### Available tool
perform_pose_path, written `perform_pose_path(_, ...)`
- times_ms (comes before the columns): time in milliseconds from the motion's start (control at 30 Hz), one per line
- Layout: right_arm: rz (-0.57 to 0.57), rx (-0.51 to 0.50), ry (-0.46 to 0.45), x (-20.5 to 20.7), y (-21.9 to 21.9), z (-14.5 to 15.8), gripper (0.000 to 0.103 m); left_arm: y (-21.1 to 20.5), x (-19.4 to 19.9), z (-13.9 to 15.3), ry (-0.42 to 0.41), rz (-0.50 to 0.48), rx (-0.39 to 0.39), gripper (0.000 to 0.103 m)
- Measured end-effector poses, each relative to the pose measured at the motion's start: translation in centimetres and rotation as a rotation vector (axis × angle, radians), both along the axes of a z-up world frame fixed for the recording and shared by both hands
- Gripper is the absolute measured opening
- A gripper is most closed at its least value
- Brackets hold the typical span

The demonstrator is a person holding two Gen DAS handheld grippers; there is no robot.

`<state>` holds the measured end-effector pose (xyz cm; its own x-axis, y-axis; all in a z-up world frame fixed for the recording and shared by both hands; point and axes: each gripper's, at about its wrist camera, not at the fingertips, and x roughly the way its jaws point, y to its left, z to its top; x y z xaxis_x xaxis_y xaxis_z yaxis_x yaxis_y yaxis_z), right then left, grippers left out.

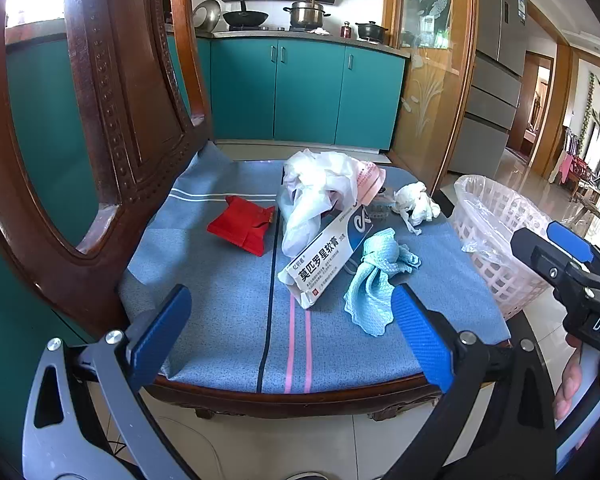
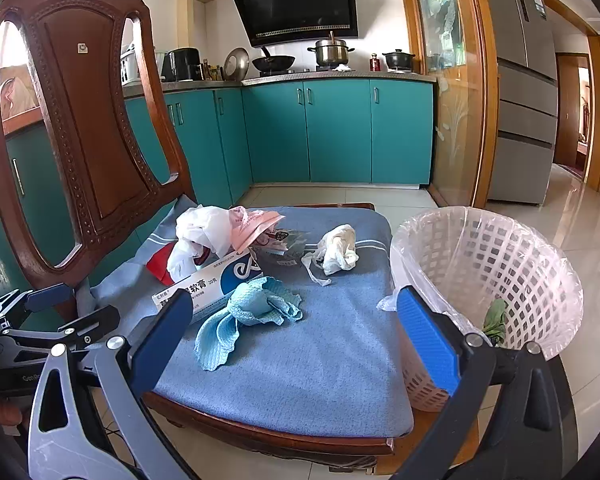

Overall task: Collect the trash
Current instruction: 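Grasp the crumpled white plastic bag with the left tool while the right tool grasps the light blue cloth, then carry the light blue cloth with the right tool and drop it into the basket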

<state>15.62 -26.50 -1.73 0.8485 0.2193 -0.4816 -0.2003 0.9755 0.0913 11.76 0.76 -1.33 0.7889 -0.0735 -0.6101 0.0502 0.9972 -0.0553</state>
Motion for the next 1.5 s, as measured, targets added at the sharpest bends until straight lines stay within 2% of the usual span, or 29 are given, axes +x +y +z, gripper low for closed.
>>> perform_pose_path(233,0.006,-0.005,0.008,0.1,0.2,0.0,0.100,-0.2,1.0,0.0,0.000,0.002,0.008,0.100)
perform_pose_path(433,0.022,-0.011,0.047,0.7,0.9,-0.7,0.100,-1.5,5.8,0.0,-0.022,-0.020,0.056,0.098)
perform_pose_path(633,0.043,-0.038,0.097,1.7,1.5,-1.9,0.099,-3.3,11.4,-0.6,-0.012,-0.056,0.074,0.090)
perform_pose_path(733,0.064,-0.056,0.121,2.3,2.2,-2.4,0.099,-3.6,13.9,-1.9,0.047,-0.074,0.035,0.074)
perform_pose_path(800,0.080,-0.062,0.132,2.9,2.7,-2.7,0.099,-3.4,14.9,-2.8,0.091,-0.094,-0.007,0.053)
perform_pose_path(833,0.089,-0.068,0.136,3.2,3.0,-2.8,0.099,-3.3,15.0,-3.0,0.098,-0.101,-0.019,0.046)
perform_pose_path(867,0.104,-0.082,0.141,3.8,3.7,-2.9,0.099,-3.1,14.9,-3.0,0.099,-0.107,-0.027,0.033)
perform_pose_path(900,0.113,-0.096,0.145,4.2,4.0,-3.1,0.099,-2.8,14.7,-2.8,0.094,-0.108,-0.037,0.026)
perform_pose_path(933,0.123,-0.118,0.153,4.7,4.5,-3.4,0.099,-2.5,14.5,-2.6,0.088,-0.108,-0.047,0.023)
perform_pose_path(1000,0.139,-0.153,0.181,6.1,5.5,-4.2,0.099,-1.8,13.6,-1.4,0.057,-0.106,-0.074,0.020)
perform_pose_path(1067,0.149,-0.165,0.209,7.2,6.2,-4.7,0.099,-0.6,11.8,0.7,-0.010,-0.090,-0.084,0.020)
perform_pose_path(1167,0.158,-0.188,0.244,8.8,7.1,-5.8,0.099,0.9,7.9,4.0,-0.120,-0.061,-0.100,0.020)
perform_pose_path(1267,0.169,-0.214,0.270,10.3,8.2,-6.9,0.099,1.7,4.5,6.2,-0.193,-0.039,-0.118,0.020)
perform_pose_path(1333,0.176,-0.235,0.298,10.9,8.6,-7.7,0.086,2.0,2.3,6.7,-0.223,-0.014,-0.119,0.020)
perform_pose_path(1367,0.183,-0.244,0.321,11.2,8.8,-8.1,0.061,2.0,1.4,6.6,-0.225,-0.006,-0.124,0.020)
perform_pose_path(1400,0.195,-0.242,0.343,11.4,8.8,-8.5,0.047,2.0,0.7,6.2,-0.220,-0.001,-0.132,0.020)
perform_pose_path(1433,0.206,-0.224,0.356,11.3,8.6,-8.5,0.043,1.9,0.2,5.8,-0.211,0.000,-0.135,0.020)
perform_pose_path(1467,0.205,-0.218,0.355,11.3,8.4,-8.3,0.030,1.8,-0.1,5.5,-0.202,-0.002,-0.133,0.020)
perform_pose_path(1500,0.207,-0.219,0.356,10.9,8.2,-7.8,0.026,1.4,-0.4,4.9,-0.186,-0.009,-0.125,0.020)
